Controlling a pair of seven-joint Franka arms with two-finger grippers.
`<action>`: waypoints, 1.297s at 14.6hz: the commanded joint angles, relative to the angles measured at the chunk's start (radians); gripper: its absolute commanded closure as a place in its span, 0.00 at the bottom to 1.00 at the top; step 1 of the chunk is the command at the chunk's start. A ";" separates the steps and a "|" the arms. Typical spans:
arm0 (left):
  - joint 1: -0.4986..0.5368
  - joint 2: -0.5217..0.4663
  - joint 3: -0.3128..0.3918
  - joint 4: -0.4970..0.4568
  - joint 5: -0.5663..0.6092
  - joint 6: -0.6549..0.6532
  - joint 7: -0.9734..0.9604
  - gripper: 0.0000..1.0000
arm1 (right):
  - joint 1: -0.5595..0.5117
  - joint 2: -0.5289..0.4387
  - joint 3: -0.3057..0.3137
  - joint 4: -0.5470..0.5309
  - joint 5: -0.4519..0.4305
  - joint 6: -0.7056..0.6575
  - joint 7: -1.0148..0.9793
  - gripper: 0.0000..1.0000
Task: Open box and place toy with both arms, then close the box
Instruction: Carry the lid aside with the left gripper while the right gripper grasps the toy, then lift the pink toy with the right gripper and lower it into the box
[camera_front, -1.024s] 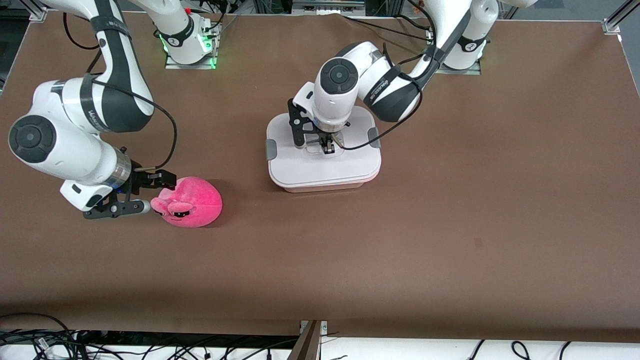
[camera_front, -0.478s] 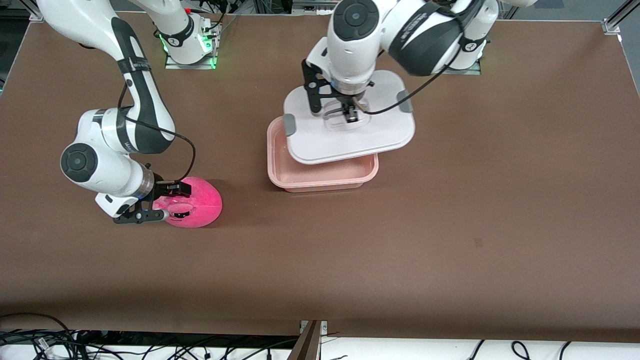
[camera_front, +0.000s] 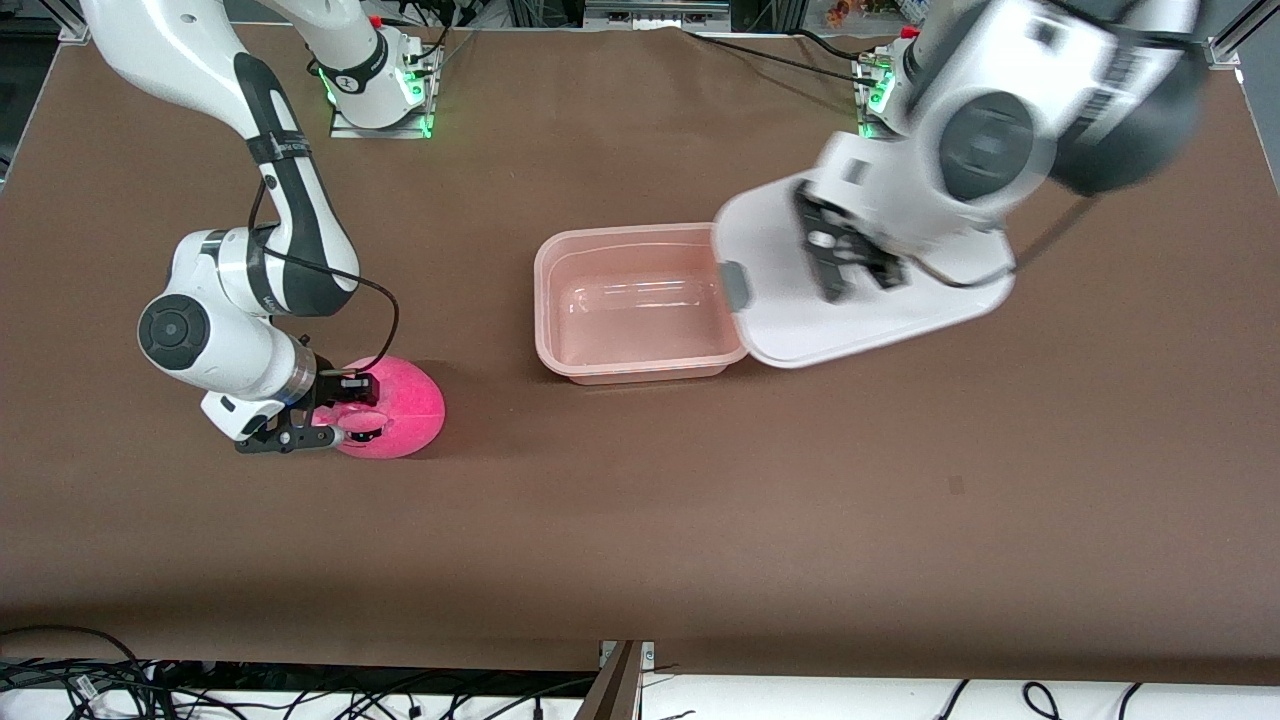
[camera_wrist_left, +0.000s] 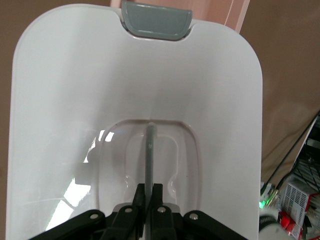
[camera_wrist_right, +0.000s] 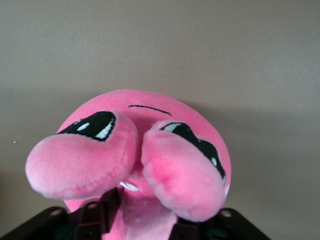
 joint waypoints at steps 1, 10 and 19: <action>0.230 -0.008 -0.019 0.002 0.010 -0.032 0.232 1.00 | 0.001 -0.017 0.000 0.005 0.022 -0.008 -0.046 1.00; 0.452 0.027 -0.025 -0.001 0.212 0.041 0.545 1.00 | 0.096 -0.088 0.018 0.218 -0.052 -0.325 -0.173 1.00; 0.450 0.032 -0.029 0.008 0.212 0.041 0.556 1.00 | 0.314 -0.088 0.168 0.382 -0.168 -0.531 -0.384 1.00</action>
